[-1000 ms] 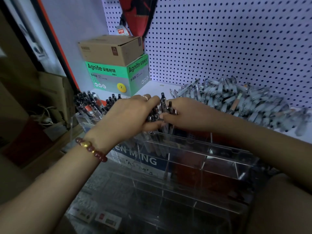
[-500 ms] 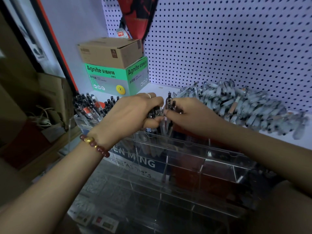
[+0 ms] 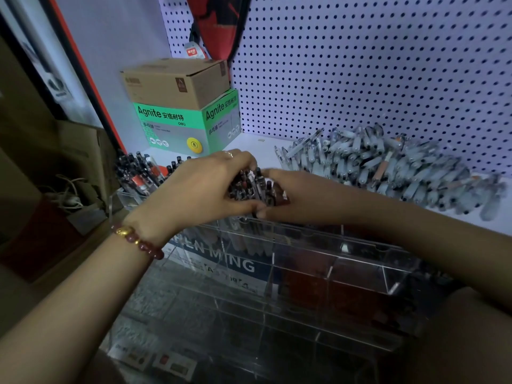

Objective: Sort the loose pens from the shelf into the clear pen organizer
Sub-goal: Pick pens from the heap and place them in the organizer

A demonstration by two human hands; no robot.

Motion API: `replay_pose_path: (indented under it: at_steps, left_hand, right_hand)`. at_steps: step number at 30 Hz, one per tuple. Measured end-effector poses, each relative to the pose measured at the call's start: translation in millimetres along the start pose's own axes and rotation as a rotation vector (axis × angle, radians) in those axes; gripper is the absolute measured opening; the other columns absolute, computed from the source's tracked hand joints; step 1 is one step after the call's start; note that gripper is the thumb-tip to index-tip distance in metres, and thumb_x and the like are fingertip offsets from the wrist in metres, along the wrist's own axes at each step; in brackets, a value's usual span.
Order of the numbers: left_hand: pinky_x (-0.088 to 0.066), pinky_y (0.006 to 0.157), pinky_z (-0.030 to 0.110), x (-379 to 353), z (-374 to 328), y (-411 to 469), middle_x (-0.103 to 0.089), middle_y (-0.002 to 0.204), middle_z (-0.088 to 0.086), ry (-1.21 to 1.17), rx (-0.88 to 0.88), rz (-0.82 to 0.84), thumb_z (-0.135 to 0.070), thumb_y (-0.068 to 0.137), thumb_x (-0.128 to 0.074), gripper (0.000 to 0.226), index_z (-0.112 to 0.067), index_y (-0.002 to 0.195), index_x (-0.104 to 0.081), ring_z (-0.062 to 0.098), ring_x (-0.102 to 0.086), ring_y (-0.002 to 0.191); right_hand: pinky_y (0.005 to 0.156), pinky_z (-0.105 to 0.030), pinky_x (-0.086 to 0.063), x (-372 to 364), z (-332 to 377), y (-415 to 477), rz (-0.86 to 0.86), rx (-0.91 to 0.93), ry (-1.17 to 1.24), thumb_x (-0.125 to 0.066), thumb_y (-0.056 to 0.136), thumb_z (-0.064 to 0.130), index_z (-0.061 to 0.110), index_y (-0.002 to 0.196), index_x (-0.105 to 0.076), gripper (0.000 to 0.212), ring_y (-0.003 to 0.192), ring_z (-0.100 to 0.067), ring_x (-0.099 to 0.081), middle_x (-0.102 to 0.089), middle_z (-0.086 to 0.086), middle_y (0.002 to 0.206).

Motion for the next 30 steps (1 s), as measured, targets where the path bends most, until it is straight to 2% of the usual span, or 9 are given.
replay_pose_path:
  at_steps: [2, 4, 7, 11, 17, 22, 25, 27, 30]
  left_hand:
    - [-0.041, 0.079, 0.031, 3, 1, -2, -0.058, 0.125, -0.001, -0.054, 0.003, -0.038, -0.061, 0.079, -0.057, 0.064, -0.023, 0.130, -0.048, 0.021, -0.057, 0.108]
    - [-0.040, 0.081, 0.028, 11, 0, -2, -0.059, 0.128, -0.002, -0.086, -0.003, -0.121, -0.062, 0.086, -0.048, 0.061, -0.021, 0.131, -0.052, 0.017, -0.057, 0.109]
    - [-0.038, 0.073, 0.024, 24, -2, -5, -0.067, 0.115, -0.006, -0.138, -0.008, -0.270, -0.047, 0.090, -0.051, 0.041, -0.020, 0.118, -0.064, 0.011, -0.059, 0.089]
    - [-0.050, 0.065, 0.035, 27, -7, -8, -0.069, 0.089, -0.007, -0.259, -0.025, -0.357, -0.033, 0.088, -0.059, 0.018, -0.019, 0.094, -0.070, 0.018, -0.063, 0.080]
    - [-0.051, 0.066, 0.041, 19, -1, -2, -0.068, 0.085, -0.005, -0.364, 0.063, -0.342, -0.028, 0.085, -0.060, 0.016, -0.017, 0.088, -0.071, 0.017, -0.062, 0.078]
    - [-0.047, 0.079, 0.027, 9, 3, 3, -0.066, 0.090, -0.003, -0.480, 0.064, -0.228, -0.009, 0.085, -0.067, 0.007, -0.014, 0.088, -0.071, 0.011, -0.061, 0.084]
    - [-0.042, 0.081, 0.016, 9, -1, 3, -0.064, 0.094, -0.003, -0.474, 0.033, -0.222, -0.017, 0.086, -0.066, 0.007, -0.014, 0.088, -0.072, 0.007, -0.058, 0.087]
    - [-0.043, 0.082, 0.023, 8, -6, 2, -0.061, 0.097, -0.004, -0.433, 0.013, -0.250, -0.031, 0.084, -0.062, 0.021, -0.013, 0.090, -0.070, 0.009, -0.056, 0.090]
    - [-0.044, 0.083, 0.035, 6, -14, -2, -0.055, 0.100, -0.008, -0.399, 0.006, -0.265, -0.042, 0.081, -0.058, 0.029, -0.020, 0.099, -0.061, 0.013, -0.055, 0.094]
  right_hand:
    - [0.063, -0.009, -0.042, 10, -9, -5, 0.002, -0.061, 0.257, -0.064, 0.086, 0.046, 0.027, 0.138, -0.038, 0.061, 0.077, 0.004, -0.058, -0.063, 0.013, 0.092]
    - [0.069, -0.014, -0.046, 19, -11, -8, -0.016, -0.033, 0.328, -0.064, 0.088, 0.037, 0.026, 0.130, -0.049, 0.046, 0.077, 0.001, -0.061, -0.068, 0.008, 0.090]
    - [0.062, -0.014, -0.045, 24, -7, -11, -0.112, 0.022, 0.357, -0.058, 0.092, 0.032, 0.023, 0.118, -0.058, 0.028, 0.066, 0.000, -0.060, -0.070, 0.007, 0.082]
    - [0.056, -0.018, -0.041, 30, -1, -13, -0.268, 0.082, 0.429, -0.055, 0.093, 0.038, 0.021, 0.103, -0.065, 0.022, 0.056, -0.003, -0.053, -0.066, 0.004, 0.068]
    - [0.050, -0.013, -0.036, 36, -3, -8, -0.422, 0.104, 0.382, -0.056, 0.095, 0.030, 0.017, 0.098, -0.066, 0.017, 0.044, 0.002, -0.046, -0.059, 0.007, 0.060]
    - [0.060, -0.024, -0.043, 31, -11, 4, -0.327, 0.093, 0.433, -0.060, 0.093, 0.025, 0.026, 0.097, -0.062, 0.005, 0.057, -0.009, -0.051, -0.060, 0.009, 0.061]
    - [0.058, -0.025, -0.043, 23, -13, 10, -0.219, 0.091, 0.415, -0.059, 0.092, 0.011, 0.032, 0.090, -0.062, 0.021, 0.057, -0.008, -0.049, -0.058, 0.012, 0.061]
    - [0.061, -0.026, -0.043, 20, -14, 13, -0.205, 0.075, 0.345, -0.058, 0.089, 0.005, 0.032, 0.082, -0.061, 0.028, 0.055, -0.003, -0.047, -0.056, 0.011, 0.063]
    - [0.064, -0.029, -0.042, 19, -14, 13, -0.201, 0.060, 0.317, -0.064, 0.085, 0.006, 0.022, 0.078, -0.059, 0.017, 0.061, -0.011, -0.048, -0.053, 0.001, 0.064]
Point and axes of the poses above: each hand's wrist, its own y-axis towards the middle knuckle, its own x-axis out of the back of the hand, z = x × y, the point moved 7 cm from there along y, towards the middle knuckle
